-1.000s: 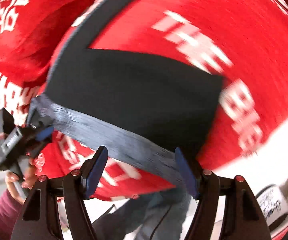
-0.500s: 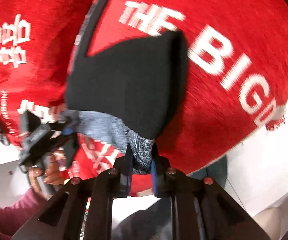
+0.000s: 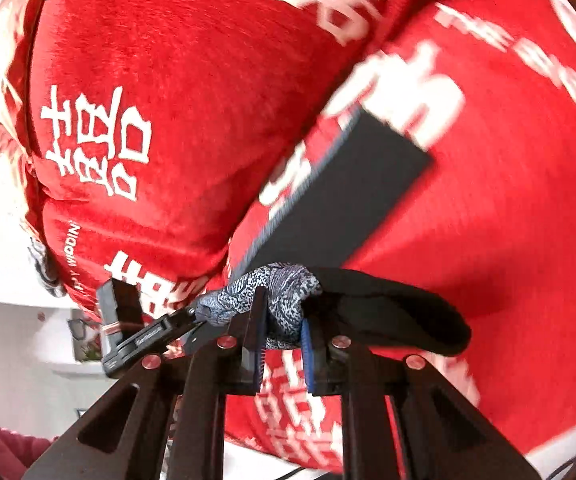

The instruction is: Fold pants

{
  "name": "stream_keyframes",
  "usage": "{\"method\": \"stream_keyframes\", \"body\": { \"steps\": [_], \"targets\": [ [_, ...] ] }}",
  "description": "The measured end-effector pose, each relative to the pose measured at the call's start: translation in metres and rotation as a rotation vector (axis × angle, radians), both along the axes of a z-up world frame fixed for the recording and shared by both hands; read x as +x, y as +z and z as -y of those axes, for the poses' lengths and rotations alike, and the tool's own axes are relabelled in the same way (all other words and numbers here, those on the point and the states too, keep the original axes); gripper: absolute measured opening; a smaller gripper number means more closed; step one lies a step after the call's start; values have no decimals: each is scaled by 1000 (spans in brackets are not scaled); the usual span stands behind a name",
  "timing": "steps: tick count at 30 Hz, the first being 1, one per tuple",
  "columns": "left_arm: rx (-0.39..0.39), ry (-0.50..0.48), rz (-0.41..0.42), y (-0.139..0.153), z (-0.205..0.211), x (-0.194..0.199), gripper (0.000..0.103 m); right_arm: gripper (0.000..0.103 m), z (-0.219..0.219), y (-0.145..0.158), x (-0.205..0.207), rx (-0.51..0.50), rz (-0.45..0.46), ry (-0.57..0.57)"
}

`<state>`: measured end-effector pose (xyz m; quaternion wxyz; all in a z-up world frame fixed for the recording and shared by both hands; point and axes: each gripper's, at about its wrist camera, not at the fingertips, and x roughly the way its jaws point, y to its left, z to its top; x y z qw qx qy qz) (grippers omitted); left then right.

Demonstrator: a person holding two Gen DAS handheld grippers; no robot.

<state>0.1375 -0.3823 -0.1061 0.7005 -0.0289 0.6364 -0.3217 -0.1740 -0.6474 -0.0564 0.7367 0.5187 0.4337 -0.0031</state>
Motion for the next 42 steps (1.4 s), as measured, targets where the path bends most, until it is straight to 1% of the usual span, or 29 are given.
{"method": "stream_keyframes", "body": {
  "steps": [1,2,3,4,7,9,11,12,13,14,15,16,17,18,19,21,23,25,27,29,30,31,32,34,36,38,39,40,42],
  "targets": [
    [26,1,4,-4,5,7,45,16,12,1,16,-18,-2,23],
    [76,2,30,-8,11,14,61,16,23,0,26,-30,-4,38],
    [100,1,47,-9,10,18,76,16,33,-3,46,-41,-18,49],
    [109,-2,51,-11,9,22,77,16,40,-7,61,-45,-37,55],
    [105,-12,14,-13,3,30,77,16,58,-32,102,-38,-108,71],
    [110,-6,30,-5,-4,34,78,16,64,-47,120,-41,-150,75],
    [122,14,37,-2,-11,34,82,20,69,-58,135,-38,-182,72],
    [138,27,38,-4,-16,33,82,22,71,-61,140,-39,-194,75],
    [158,32,38,-8,-20,31,82,32,72,-64,147,-46,-219,77],
    [183,37,40,-12,-24,29,82,38,73,-65,150,-50,-232,75],
    [214,45,41,-18,-29,26,82,49,75,-61,152,-70,-233,64],
    [243,56,39,-27,-31,22,82,53,76,-54,151,-101,-223,53],
    [263,69,34,-33,-35,18,82,53,76,-45,146,-145,-219,42],
    [281,87,25,-40,-39,14,82,53,75,-42,141,-162,-216,36],
    [296,112,14,-48,-44,10,82,53,74,-38,128,-160,-213,18],
    [309,154,-10,-59,-51,5,82,53,73,-41,107,-124,-218,-17],
    [328,185,-23,-69,-58,1,82,52,67,-55,81,-61,-240,-51],
    [343,189,-31,-75,-60,0,82,46,63,-72,68,-15,-259,-71],
    [351,186,-36,-80,-61,-2,82,44,60,-89,63,19,-274,-95],
    [355,181,-31,-81,-61,-3,82,39,56,-102,64,50,-266,-112],
    [358,177,-26,-81,-60,-4,82,28,55,-104,66,54,-266,-115],
    [358,172,-21,-79,-59,-5,82,11,54,-107,68,52,-272,-124],
    [358,167,-16,-76,-57,-6,82,8,54,-106,69,46,-271,-131],
    [359,153,2,-72,-55,-9,82,7,52,-97,68,31,-239,-130],
    [370,140,-12,-80,-55,-15,82,7,47,-89,63,4,-231,-102],
    [386,140,-28,-90,-55,-20,82,8,45,-97,56,-5,-274,-88],
    [392,133,-9,-88,-53,-22,82,9,45,-105,54,-11,-300,-75],
    [400,126,-9,-86,-51,-22,82,11,46,-110,53,-4,-305,-70],
    [381,129,4,-75,-51,-20,82,21,49,-103,52,-18,-319,-86]
  ]
}}
